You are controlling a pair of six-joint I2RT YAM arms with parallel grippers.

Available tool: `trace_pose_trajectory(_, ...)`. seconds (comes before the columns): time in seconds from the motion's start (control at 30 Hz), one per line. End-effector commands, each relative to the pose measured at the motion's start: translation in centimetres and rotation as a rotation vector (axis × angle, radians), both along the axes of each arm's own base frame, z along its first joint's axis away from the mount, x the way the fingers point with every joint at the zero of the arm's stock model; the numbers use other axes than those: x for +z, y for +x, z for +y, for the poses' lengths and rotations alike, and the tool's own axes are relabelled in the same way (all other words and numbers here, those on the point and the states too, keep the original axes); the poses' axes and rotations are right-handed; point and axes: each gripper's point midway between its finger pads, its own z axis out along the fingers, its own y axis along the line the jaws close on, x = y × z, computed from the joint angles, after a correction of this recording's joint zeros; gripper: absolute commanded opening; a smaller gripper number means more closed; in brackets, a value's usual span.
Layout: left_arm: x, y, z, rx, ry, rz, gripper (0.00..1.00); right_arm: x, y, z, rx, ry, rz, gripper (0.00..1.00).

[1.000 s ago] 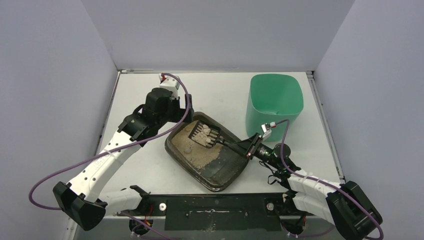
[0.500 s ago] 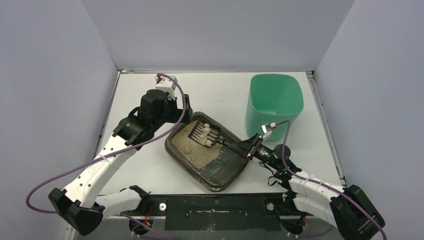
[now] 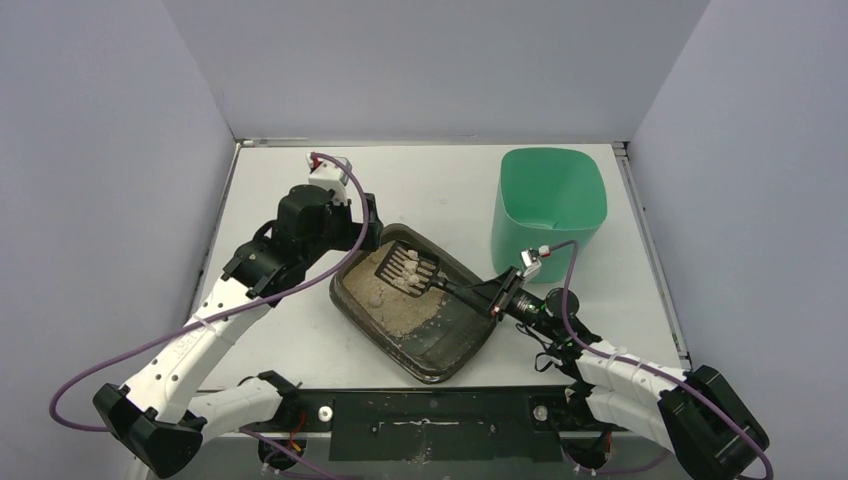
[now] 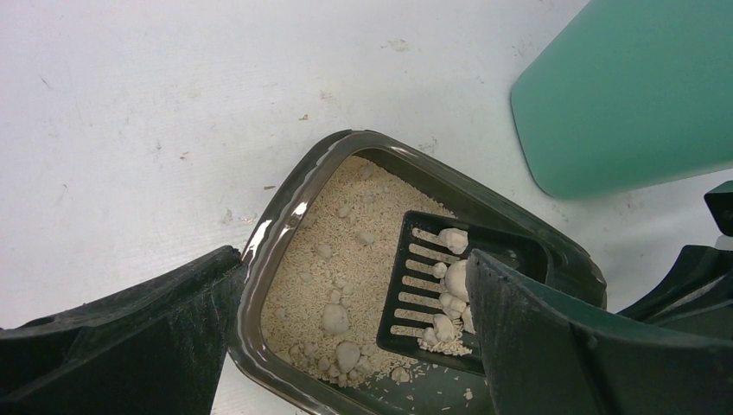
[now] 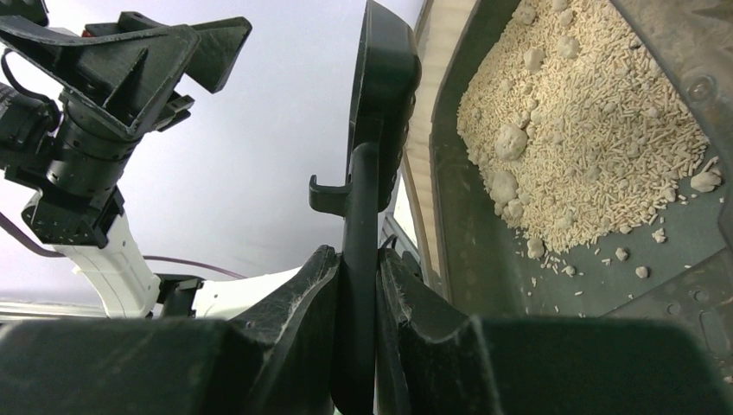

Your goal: Clean the litter box

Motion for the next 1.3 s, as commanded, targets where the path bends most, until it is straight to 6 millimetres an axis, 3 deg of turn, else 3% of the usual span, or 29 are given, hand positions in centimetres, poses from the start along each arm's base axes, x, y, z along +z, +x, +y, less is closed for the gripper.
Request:
trace_pose_trajectory(0.0,2.3,0.3,0.1,0.006,-0.043,-0.074,0.97,3.6,0.4,0.3,-0.008,0.06,-0.113,0.0)
trace_pose_trajectory(0.07,2.3,0.2,0.4,0.012,-0.038,-0.08,0.97,3.3,0.5,0.6,0.019,0.023,-0.112,0.0)
trace_pose_trajectory(0.1,2.2,0.2,0.4,0.013,-0.036,-0.082,0.97,2.4,1.2,-0.2,-0.026,0.012,-0.069,0.0)
trace_pose_trajectory(0.13,2.3,0.3,0.5,0.015,-0.035,-0.084,0.97,2.8,1.3,-0.7,-0.056,0.052,-0.075,0.0)
trace_pose_trajectory(0.23,2.3,0.2,0.4,0.007,-0.032,-0.084,0.97,3.5,0.1,1.2,0.043,0.045,-0.101,0.0)
trace_pose_trajectory(0.33,2.0,0.3,0.4,0.009,-0.029,-0.083,0.97,2.9,1.7,-0.9,-0.066,0.064,-0.062,0.0)
trace_pose_trajectory(0.43,2.1,0.3,0.3,0.002,-0.026,-0.085,0.97,4.1,0.8,0.9,0.035,0.028,-0.12,0.0)
trace_pose_trajectory(0.5,2.2,0.4,0.7,0.015,-0.015,-0.094,0.97,2.3,2.5,-0.8,-0.058,-0.024,-0.05,0.0)
trace_pose_trajectory(0.53,2.2,0.4,0.7,0.017,-0.011,-0.097,0.97,2.7,2.6,-1.5,-0.09,0.013,-0.061,0.0)
trace_pose_trajectory(0.6,2.2,0.5,0.8,0.016,-0.009,-0.101,0.97,4.3,1.5,-0.3,-0.019,0.052,-0.126,0.0)
trace_pose_trajectory(0.63,2.2,0.4,0.8,0.017,-0.01,-0.103,0.97,4.5,1.2,0.4,0.018,0.036,-0.136,0.0)
trace_pose_trajectory(0.7,1.9,0.5,0.7,0.015,-0.008,-0.102,0.97,2.8,2.4,-0.7,-0.047,0.003,-0.061,0.0)
trace_pose_trajectory(0.73,1.8,0.6,0.6,0.014,-0.008,-0.1,0.97,3.0,2.3,-1.0,-0.071,0.042,-0.061,0.0)
trace_pose_trajectory(0.8,1.8,0.6,0.6,0.01,-0.007,-0.099,0.97,4.5,1.3,0.2,0.004,0.064,-0.118,0.0)
trace_pose_trajectory(0.87,1.7,0.7,0.7,0.017,-0.004,-0.105,0.97,3.6,2.1,0.1,-0.013,0.012,-0.089,0.0)
trace_pose_trajectory(0.9,1.6,0.7,0.7,0.019,-0.002,-0.108,0.97,4.3,2.1,-0.3,-0.045,0.047,-0.108,0.0)
trace_pose_trajectory(1.0,1.7,0.7,0.9,0.021,0.002,-0.111,0.97,4.6,1.3,1.1,0.033,0.001,-0.139,0.0)
trace_pose_trajectory(1.07,1.6,0.7,1.0,0.029,0.004,-0.119,0.97,3.2,2.8,-0.8,-0.07,-0.024,-0.07,0.0)
trace_pose_trajectory(1.13,1.6,0.7,1.1,0.029,0.003,-0.123,0.97,5.1,1.5,-0.3,-0.029,0.062,-0.131,0.0)
trace_pose_trajectory(1.2,1.5,0.8,1.1,0.03,0.006,-0.123,0.97,4.4,1.4,0.7,0.021,0.004,-0.12,0.0)
trace_pose_trajectory(1.23,1.4,0.8,1.1,0.031,0.007,-0.123,0.97,3.5,2.1,0.0,-0.025,-0.009,-0.079,0.0)
trace_pose_trajectory(1.27,1.3,0.8,1.1,0.03,0.007,-0.123,0.97,3.8,2.0,-0.7,-0.058,0.043,-0.079,0.0)
